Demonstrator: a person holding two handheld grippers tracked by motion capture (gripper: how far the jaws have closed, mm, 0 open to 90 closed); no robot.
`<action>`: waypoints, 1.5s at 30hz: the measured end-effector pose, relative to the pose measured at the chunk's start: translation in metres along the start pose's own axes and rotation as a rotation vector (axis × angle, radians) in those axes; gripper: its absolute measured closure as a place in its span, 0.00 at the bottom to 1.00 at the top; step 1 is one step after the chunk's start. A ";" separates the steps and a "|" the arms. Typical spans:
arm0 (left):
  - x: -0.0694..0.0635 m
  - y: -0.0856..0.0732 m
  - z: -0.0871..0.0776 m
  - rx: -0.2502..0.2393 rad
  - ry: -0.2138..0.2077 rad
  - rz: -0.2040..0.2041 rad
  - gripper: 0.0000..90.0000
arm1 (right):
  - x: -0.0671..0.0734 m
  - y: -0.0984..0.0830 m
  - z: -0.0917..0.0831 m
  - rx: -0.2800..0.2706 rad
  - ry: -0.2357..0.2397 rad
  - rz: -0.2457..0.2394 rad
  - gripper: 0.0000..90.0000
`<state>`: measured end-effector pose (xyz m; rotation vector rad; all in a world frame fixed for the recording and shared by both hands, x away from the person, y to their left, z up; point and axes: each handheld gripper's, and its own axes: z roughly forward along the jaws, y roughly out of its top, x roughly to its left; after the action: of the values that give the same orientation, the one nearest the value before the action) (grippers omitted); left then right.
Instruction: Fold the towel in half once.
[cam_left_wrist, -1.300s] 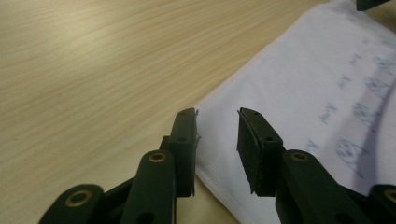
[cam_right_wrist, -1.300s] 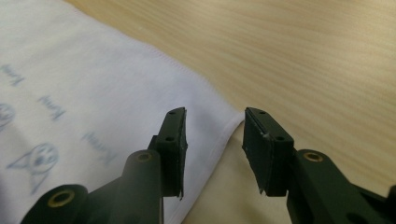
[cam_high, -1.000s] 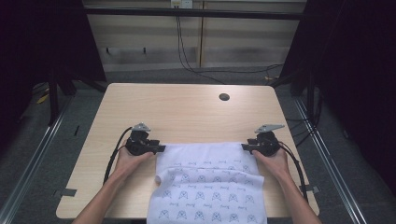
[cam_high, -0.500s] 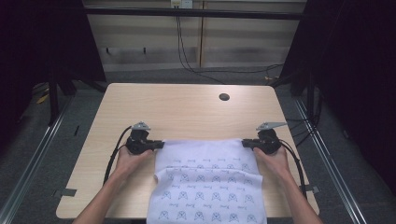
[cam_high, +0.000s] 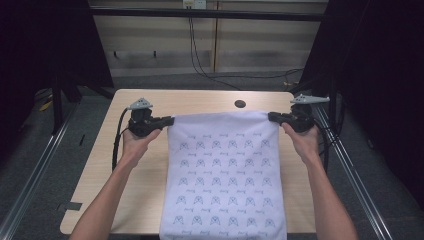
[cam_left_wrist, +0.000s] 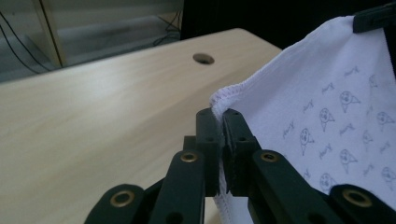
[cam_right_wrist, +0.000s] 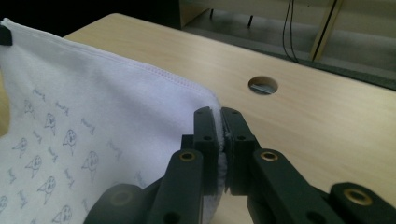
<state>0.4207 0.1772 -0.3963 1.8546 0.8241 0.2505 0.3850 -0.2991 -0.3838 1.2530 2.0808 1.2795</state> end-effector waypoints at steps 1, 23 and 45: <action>0.000 0.006 -0.001 -0.012 0.006 0.010 0.96 | -0.002 0.005 -0.001 -0.013 -0.006 0.001 0.96; -0.035 -0.004 -0.027 -0.034 -0.116 0.050 0.96 | 0.014 -0.004 -0.050 -0.074 0.083 0.000 0.96; -0.120 -0.104 -0.087 0.140 -0.312 0.066 0.96 | 0.102 -0.122 -0.158 0.046 0.164 -0.056 0.96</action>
<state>0.2420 0.1871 -0.4258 1.9895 0.5773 -0.0581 0.1616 -0.3150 -0.3961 1.1338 2.2550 1.3573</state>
